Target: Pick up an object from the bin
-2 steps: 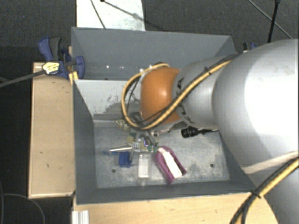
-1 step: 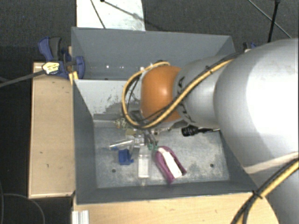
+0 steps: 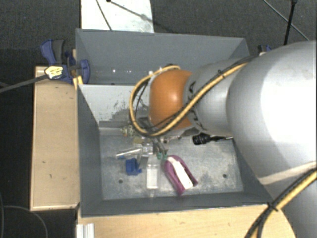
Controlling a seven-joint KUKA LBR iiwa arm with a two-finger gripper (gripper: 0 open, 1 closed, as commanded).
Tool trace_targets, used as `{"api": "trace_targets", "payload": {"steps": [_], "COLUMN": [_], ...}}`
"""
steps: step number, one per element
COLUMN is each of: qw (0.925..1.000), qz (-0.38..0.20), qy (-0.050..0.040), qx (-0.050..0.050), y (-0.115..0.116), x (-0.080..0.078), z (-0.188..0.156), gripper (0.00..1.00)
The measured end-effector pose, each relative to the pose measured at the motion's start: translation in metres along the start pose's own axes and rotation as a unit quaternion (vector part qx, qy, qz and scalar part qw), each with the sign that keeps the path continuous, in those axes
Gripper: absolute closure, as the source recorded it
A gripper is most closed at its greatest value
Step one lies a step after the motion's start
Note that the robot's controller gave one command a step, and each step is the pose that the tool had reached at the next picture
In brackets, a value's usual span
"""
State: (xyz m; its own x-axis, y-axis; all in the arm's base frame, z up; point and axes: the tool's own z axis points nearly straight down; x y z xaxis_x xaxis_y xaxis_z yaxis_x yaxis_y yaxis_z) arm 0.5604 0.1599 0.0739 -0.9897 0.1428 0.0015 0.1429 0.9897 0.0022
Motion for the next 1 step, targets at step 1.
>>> {"api": "trace_targets", "payload": {"steps": [1], "qw": [1.0000], "qz": [0.001], "qy": [-0.0001], "qx": [0.000], "y": [-0.0001], "x": [-0.0001], "z": [0.0000], "gripper": [1.00]}}
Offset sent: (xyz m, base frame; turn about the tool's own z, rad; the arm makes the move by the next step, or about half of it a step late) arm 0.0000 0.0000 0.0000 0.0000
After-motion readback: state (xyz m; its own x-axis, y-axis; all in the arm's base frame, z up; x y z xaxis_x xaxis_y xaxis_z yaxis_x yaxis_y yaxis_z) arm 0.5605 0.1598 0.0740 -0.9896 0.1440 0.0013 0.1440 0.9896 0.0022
